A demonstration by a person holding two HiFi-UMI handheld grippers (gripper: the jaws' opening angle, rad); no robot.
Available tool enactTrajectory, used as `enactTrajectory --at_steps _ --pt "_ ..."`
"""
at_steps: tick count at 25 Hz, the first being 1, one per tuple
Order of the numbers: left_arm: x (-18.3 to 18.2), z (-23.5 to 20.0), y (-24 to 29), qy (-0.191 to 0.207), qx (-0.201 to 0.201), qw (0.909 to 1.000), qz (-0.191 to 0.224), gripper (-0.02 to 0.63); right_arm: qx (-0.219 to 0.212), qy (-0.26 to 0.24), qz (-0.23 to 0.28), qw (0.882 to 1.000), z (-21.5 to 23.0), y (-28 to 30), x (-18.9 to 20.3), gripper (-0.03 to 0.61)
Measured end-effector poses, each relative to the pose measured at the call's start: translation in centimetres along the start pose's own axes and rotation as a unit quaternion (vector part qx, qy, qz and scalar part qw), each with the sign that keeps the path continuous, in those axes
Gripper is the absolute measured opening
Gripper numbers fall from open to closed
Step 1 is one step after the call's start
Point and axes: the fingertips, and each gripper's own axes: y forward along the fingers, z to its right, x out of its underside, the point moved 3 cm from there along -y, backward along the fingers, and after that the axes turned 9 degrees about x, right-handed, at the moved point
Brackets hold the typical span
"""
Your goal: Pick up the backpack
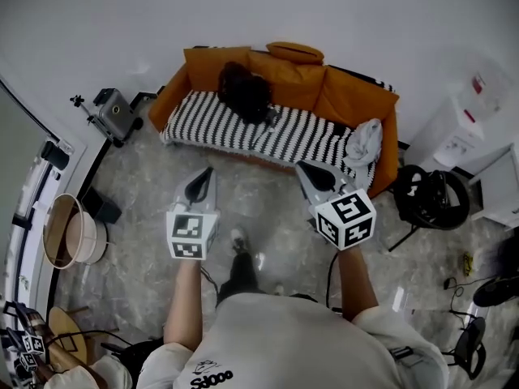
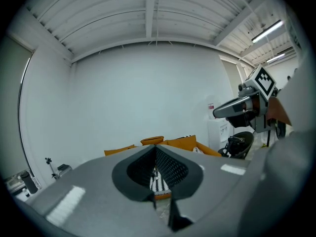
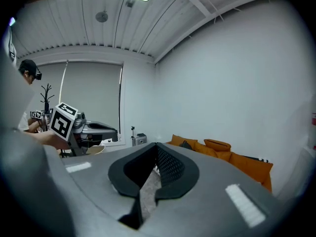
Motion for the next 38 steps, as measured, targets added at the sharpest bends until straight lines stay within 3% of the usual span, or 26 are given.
enactTrajectory --at_steps 10,19,38 --pt "1.4 -11.2 10.0 -0.004 0.011 0.9999 0.002 0.016 -0.001 0.0 0.013 1.0 2.0 14.5 -3.7 0.003" --pt "-0.9 -22.3 18.9 0.007 0.031 0.9995 0.006 0.023 0.023 -0.017 0.018 0.999 4.8 26.9 -8.9 0.003" --pt "-0.1 -35.3 30.9 -0.014 0.053 0.9985 -0.009 0.064 0.049 0.003 -0.001 0.999 8.9 43.2 -11.9 0.003"
